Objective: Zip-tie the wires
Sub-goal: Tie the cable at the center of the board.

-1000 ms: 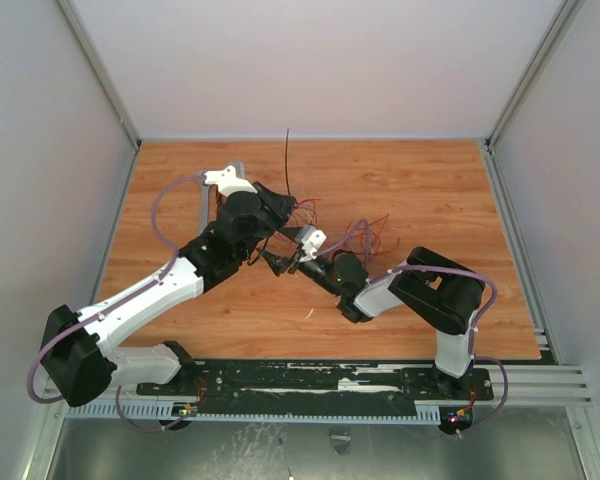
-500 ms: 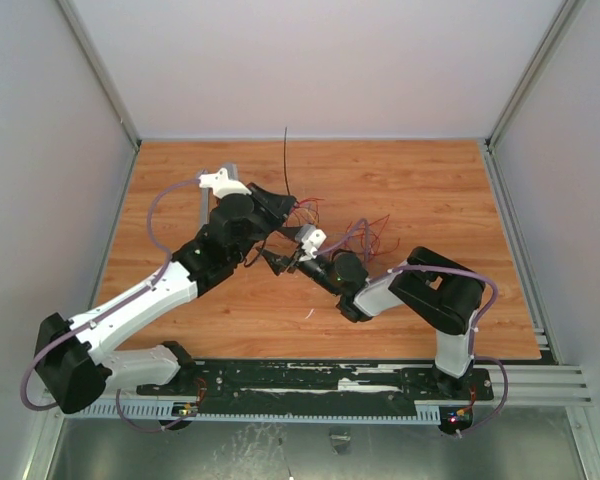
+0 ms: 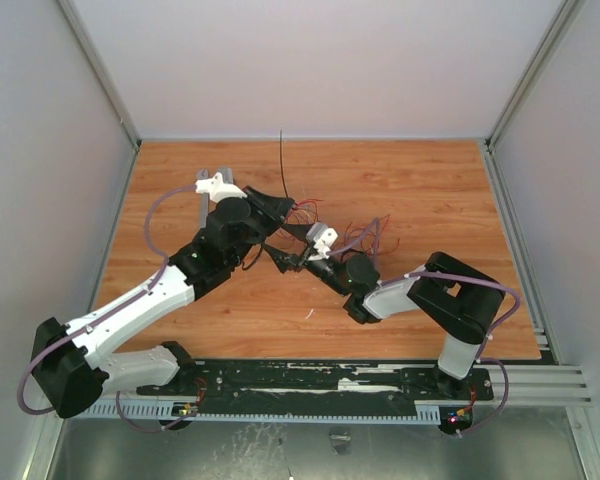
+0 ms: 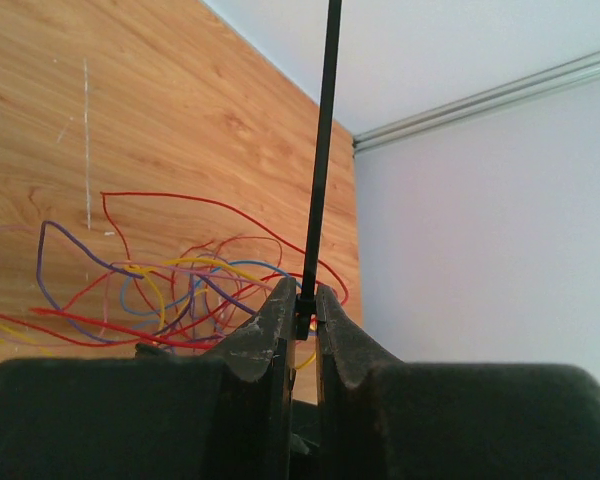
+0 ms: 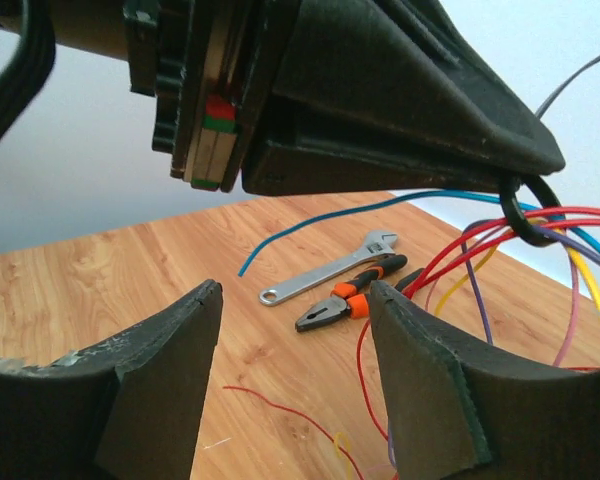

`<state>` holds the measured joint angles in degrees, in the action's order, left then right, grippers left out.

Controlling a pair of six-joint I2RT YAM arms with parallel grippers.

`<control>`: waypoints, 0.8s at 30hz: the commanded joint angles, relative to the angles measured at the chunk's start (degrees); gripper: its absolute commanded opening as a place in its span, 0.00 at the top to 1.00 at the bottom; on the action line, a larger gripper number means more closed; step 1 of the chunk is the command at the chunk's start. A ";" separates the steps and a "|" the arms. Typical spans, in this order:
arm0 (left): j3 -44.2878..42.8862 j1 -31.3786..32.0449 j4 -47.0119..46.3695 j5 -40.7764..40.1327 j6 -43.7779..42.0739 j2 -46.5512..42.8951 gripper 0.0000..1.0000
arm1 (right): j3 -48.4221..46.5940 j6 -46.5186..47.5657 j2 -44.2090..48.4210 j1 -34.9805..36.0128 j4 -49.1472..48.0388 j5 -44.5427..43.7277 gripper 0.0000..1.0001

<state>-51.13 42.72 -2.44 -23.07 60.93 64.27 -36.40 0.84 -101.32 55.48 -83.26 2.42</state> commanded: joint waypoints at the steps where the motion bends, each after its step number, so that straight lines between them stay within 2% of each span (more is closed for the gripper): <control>1: 0.82 -0.32 -1.32 -0.29 0.93 -0.81 1.00 | 0.68 -1.84 0.99 -0.44 -23.87 1.96 0.39; 24: 2.35 -0.30 -3.18 3.47 2.88 -3.18 1.00 | -0.82 -2.20 0.16 -2.11 -23.96 8.79 0.42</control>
<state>-49.39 42.72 -2.94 -20.36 62.46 62.74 -36.27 -1.10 -101.14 53.95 -83.29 9.45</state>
